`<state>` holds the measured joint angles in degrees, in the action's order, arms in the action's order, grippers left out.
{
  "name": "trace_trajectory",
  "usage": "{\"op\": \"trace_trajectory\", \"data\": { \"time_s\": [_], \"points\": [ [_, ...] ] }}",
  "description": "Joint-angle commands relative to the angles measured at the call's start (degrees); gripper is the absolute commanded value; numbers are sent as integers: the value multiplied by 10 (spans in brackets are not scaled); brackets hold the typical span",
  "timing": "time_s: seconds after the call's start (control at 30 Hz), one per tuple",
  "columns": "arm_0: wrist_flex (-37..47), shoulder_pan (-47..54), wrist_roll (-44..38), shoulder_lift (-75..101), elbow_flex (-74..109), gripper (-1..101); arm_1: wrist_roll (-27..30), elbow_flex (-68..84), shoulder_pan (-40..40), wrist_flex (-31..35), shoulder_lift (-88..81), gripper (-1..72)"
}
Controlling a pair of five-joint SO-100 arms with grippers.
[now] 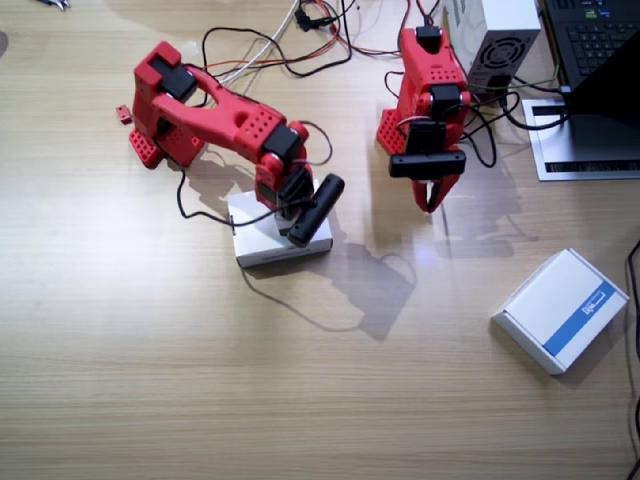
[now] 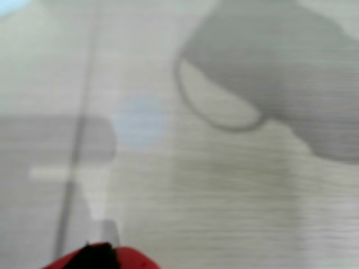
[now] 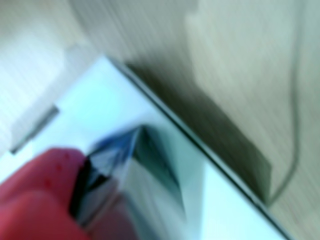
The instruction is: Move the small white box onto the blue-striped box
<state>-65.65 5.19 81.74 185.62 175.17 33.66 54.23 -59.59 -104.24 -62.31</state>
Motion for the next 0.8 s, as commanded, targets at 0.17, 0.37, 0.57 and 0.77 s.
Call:
{"op": "trace_trajectory", "data": {
  "time_s": [0.17,0.37,0.57,0.77],
  "points": [
    [-43,64,-82,18,-134,162,-16,-56,4,-25,-69,443],
    [-45,174,-198,-29,-302,305,-60,40,-25,-30,-271,477],
    [-67,287,-312,-321,-511,368,-33,213,118,-30,-515,479],
    [-214,388,-331,-715,-831,389,56,466,294,-14,-776,479]
  ]
}}
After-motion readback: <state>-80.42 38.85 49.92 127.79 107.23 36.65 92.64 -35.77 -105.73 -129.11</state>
